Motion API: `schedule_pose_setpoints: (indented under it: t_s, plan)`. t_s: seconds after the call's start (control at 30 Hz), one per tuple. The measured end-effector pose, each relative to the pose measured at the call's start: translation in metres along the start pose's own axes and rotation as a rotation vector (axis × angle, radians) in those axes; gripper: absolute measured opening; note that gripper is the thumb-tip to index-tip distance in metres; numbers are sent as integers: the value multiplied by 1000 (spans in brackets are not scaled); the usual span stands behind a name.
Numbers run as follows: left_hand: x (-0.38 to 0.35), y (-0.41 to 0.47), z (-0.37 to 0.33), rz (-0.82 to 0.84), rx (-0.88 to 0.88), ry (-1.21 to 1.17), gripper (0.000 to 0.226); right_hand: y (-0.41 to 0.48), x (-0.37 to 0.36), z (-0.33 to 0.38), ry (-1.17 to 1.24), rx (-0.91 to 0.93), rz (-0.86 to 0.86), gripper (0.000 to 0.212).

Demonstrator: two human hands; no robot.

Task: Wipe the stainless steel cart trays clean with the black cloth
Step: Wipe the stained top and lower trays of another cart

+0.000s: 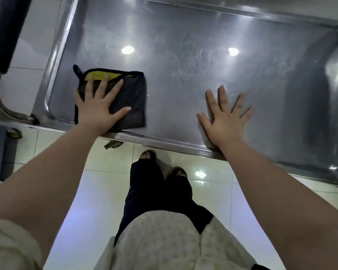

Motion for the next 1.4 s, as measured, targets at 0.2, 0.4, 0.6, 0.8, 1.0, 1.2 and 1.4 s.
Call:
schedule_pose_setpoints:
  t_s: [0.2,0.4,0.6,0.8,1.0,1.2,1.4]
  plan:
    - [-13,-13,-124,-7,-186,73,81,3,1,0,-14,14,7,66]
    - [-17,-28,-172,-9,-241,44,79,-4,6,-16,29,116,34,59]
    - [-10,-24,-30,43,53,-77,81,-22,0,-127,18,-99,65,59]
    - [-19,-30,-51,49,69,-23,85,-33,-8,-132,-14,-121,34,60]
    - [-28,-42,-238,44,-198,30,82,-25,-2,-143,2,-107,4,62]
    - [-32,-50,-306,50,-264,24,77,-29,13,-154,362,-7,-116,57]
    - [-30,-85,-272,-55,-633,-19,69,-72,1,-99,309,550,-69,73]
Point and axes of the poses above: each hand's wrist, its own y-axis towards the middle knuckle, its own x-axis out of the back of the hand, z = x × y, the point moved 6 cm from there along y, towards the middle knuckle, and after that the axes turned 11 degrees about z, right-handed, at the moved point
